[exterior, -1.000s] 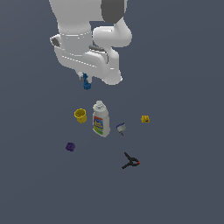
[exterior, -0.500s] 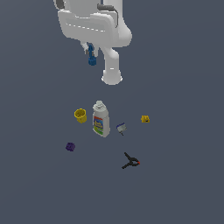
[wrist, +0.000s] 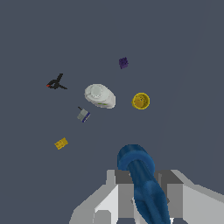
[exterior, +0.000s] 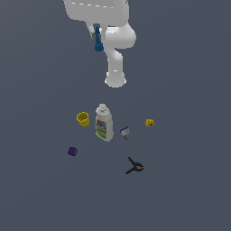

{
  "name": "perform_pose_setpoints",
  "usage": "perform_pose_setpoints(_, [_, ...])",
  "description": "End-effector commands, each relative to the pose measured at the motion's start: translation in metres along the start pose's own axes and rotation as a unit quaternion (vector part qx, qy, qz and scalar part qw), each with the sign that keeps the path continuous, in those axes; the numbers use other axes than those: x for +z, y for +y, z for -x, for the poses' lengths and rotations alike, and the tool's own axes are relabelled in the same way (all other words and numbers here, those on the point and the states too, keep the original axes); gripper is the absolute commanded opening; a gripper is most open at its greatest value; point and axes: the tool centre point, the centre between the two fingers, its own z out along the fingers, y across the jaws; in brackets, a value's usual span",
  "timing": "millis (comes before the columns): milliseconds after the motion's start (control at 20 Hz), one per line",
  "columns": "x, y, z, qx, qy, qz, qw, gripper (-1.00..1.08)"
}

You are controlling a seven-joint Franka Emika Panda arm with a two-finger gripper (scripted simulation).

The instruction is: Pick up a designated object from a clutter of objects.

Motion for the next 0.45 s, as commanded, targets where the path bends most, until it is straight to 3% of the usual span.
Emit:
perform_pose_setpoints(0, [-0.0055, -0.0003, 0.0037, 0.0, -0.001, 0.0, 1.0, -1.0])
perform_pose_setpoints(400, [-0.0051, -0.0008, 0.002, 0.0, -0.001, 0.0, 1.0, -1.0])
